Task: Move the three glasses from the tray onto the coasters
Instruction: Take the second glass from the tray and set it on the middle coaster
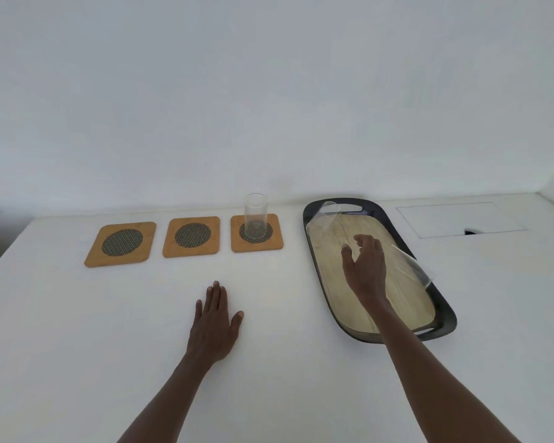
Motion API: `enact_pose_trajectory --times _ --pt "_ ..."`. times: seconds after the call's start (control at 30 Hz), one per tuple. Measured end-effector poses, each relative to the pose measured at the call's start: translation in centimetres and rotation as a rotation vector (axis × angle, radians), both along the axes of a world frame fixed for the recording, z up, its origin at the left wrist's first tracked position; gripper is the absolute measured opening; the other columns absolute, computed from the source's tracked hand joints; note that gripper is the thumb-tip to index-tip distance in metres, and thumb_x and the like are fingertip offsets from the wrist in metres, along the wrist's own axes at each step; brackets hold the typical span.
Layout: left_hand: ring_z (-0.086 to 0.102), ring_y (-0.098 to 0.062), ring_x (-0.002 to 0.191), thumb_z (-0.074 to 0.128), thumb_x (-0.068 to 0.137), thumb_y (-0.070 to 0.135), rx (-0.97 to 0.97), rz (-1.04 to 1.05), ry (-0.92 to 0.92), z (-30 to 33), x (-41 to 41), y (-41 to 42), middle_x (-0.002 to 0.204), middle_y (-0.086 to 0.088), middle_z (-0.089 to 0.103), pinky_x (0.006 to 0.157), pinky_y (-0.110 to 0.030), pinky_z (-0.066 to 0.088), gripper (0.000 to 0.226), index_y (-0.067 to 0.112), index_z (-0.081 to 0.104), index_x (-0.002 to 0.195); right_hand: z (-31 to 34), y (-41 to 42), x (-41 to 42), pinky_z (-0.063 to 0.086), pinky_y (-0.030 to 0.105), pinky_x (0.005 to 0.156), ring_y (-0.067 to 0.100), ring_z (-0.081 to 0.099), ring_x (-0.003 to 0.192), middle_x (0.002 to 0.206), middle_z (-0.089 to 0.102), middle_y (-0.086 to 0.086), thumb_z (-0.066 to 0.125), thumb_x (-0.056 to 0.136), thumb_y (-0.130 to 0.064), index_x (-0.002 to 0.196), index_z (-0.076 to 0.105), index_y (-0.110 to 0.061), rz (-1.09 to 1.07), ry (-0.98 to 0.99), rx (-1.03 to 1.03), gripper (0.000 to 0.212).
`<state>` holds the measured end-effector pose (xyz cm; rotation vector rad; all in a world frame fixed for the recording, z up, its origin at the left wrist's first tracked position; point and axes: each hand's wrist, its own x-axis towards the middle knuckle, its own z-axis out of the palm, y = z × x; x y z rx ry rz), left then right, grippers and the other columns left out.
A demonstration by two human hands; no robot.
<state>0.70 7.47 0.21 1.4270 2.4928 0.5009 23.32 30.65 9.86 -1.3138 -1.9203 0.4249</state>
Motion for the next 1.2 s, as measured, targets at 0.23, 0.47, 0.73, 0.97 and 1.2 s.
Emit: enact_pose_trajectory --times 0.23,0.47,0.73,0.97,1.2 --pt "-0.012 -0.015 0.147 0.005 0.084 0.065 0.038 -0.065 -0.016 0.1 3.6 2.9 0.161 -0.006 -0.012 0.119 -0.037 -0.005 0.091 0.005 -0.003 0.153 0.4 1.3 5.9 0.042 0.029 0.083 0.026 0.055 0.114 0.120 0.060 0.010 0.062 0.093 -0.022 0.120 0.058 -0.009 -0.080 -0.094 -0.011 0.031" --pt "-0.008 -0.014 0.149 0.010 0.089 0.066 0.027 -0.046 0.064 -0.5 4.3 3.3 0.162 -0.003 -0.007 0.121 -0.037 -0.003 0.088 0.006 0.002 0.153 -0.4 4.0 10.3 0.049 0.040 0.085 0.032 0.052 0.114 0.122 0.058 0.015 0.073 0.084 -0.020 0.126 0.055 -0.002 -0.128 -0.240 -0.068 0.049" --pt "-0.005 -0.013 0.149 0.015 0.092 0.067 0.027 -0.032 0.094 -1.0 4.2 3.3 0.163 -0.003 -0.002 0.122 -0.038 0.003 0.087 0.008 0.006 0.154 -1.7 5.8 13.0 0.043 0.049 0.099 0.038 0.045 0.126 0.134 0.053 0.017 0.081 0.073 -0.019 0.136 0.048 -0.001 -0.106 -0.311 -0.137 0.073" --pt "-0.005 -0.013 0.149 0.014 0.091 0.069 0.022 -0.030 0.111 -1.0 4.1 3.5 0.163 -0.003 -0.001 0.122 -0.039 0.004 0.088 0.008 0.007 0.154 -2.5 7.0 14.4 0.042 0.048 0.101 0.036 0.045 0.127 0.137 0.053 0.015 0.081 0.075 -0.022 0.141 0.044 -0.007 -0.053 -0.402 -0.244 0.077" --pt "-0.005 -0.013 0.150 0.016 0.091 0.068 0.012 -0.033 0.111 -1.0 4.2 3.4 0.163 -0.003 -0.002 0.122 -0.038 0.003 0.088 0.007 0.007 0.154 -3.2 6.5 13.9 0.046 0.046 0.092 0.035 0.048 0.117 0.129 0.049 0.016 0.081 0.075 -0.021 0.137 0.046 -0.010 -0.066 -0.371 -0.252 0.072"
